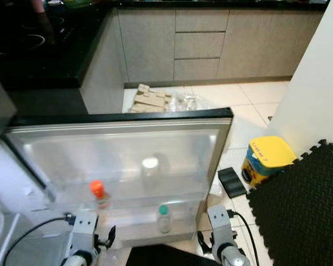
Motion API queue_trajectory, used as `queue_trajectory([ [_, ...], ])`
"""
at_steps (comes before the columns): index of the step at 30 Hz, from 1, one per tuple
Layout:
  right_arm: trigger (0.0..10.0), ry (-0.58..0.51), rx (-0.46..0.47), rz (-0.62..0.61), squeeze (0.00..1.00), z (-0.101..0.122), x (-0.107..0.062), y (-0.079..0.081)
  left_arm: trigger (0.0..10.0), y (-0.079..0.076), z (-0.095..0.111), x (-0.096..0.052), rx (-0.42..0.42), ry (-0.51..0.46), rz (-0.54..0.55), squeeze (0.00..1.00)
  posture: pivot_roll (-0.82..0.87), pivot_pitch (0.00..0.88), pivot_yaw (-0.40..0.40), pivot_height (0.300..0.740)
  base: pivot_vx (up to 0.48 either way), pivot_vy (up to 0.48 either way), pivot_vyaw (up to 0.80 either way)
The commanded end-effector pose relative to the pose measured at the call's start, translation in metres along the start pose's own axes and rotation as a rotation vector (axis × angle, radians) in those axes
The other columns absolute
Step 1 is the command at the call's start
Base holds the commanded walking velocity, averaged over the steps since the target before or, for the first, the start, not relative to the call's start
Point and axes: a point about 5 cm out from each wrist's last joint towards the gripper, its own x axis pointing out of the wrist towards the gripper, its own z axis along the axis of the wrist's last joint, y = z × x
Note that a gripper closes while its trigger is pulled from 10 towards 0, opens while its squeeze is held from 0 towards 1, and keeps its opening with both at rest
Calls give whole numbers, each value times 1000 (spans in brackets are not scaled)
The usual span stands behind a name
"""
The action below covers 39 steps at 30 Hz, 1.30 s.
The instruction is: Restocking fridge
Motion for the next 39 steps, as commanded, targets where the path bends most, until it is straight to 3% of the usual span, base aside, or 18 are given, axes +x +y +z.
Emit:
queue_trajectory([
  [1, 10000, 13, 7, 2, 0, -3, 0, 4, 10000, 4, -4, -3, -17, 16, 25, 0, -146, 32, -20, 701, 0, 0, 0],
  [13, 10000, 7, -11, 18, 0, -1, 1, 7, 10000, 9, -4, -5, -41, 5, 62, 0, -144, 42, -22, 701, 0, 0, 0],
  [16, 10000, 6, -13, 21, 0, -1, 0, 7, 10000, 10, -4, -5, -16, 3, 68, 0, -140, 44, -24, 701, 0, 0, 0],
  [25, 10000, 4, -19, 32, 0, -1, 1, 10, 10000, 11, -5, -6, -15, 7, 76, 0, -130, 50, -29, 701, 0, -416, 0],
  [39, 10000, 13, -34, 40, 0, -3, 0, 13, 10000, 13, -5, -7, -50, 2, 113, 0, -124, 56, -37, 701, 0, 0, 0],
])
